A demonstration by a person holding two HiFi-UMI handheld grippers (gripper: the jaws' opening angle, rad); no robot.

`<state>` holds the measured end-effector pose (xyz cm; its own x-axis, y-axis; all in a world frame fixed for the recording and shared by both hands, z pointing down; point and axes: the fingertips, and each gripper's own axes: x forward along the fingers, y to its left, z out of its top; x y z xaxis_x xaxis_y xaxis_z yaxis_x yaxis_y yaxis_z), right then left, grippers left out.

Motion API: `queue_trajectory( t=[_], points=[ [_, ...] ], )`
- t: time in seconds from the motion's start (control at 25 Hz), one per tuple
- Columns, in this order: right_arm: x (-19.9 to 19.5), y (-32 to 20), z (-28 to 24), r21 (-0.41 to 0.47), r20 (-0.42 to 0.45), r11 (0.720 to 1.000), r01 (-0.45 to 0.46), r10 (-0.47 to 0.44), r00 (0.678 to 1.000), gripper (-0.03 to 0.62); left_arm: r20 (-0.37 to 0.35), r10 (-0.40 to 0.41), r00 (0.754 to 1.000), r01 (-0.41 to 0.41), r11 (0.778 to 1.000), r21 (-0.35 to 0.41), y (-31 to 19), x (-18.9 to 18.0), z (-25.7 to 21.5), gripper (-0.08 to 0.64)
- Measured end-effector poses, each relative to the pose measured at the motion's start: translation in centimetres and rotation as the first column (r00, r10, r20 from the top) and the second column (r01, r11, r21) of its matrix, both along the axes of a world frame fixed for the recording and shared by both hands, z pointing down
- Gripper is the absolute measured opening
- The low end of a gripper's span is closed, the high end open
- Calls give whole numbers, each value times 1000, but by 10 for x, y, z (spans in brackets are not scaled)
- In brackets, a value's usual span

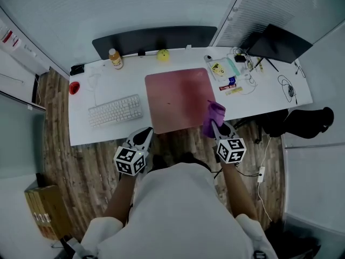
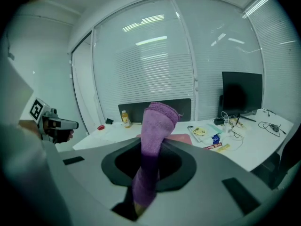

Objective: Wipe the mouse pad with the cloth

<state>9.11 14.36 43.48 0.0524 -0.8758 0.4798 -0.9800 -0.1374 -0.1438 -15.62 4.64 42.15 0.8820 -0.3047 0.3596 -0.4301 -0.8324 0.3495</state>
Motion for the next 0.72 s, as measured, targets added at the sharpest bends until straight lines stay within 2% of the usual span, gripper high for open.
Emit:
queue_trajectory(
  t=[0.08, 0.36, 0.72],
  points=[
    [7, 2, -4, 13, 2, 1000, 7, -7, 1000, 75, -3, -7, 1000, 7, 1000, 10, 6, 7, -5, 20],
    [30, 19, -28, 29, -110, 993, 115, -111, 988, 75, 4, -66, 998, 66, 998, 26, 28, 31, -16, 20],
    [67, 27, -52, 82, -120, 986, 146, -136, 983, 75, -7, -137, 991, 137, 989, 59, 38, 52, -37, 20]
  ],
)
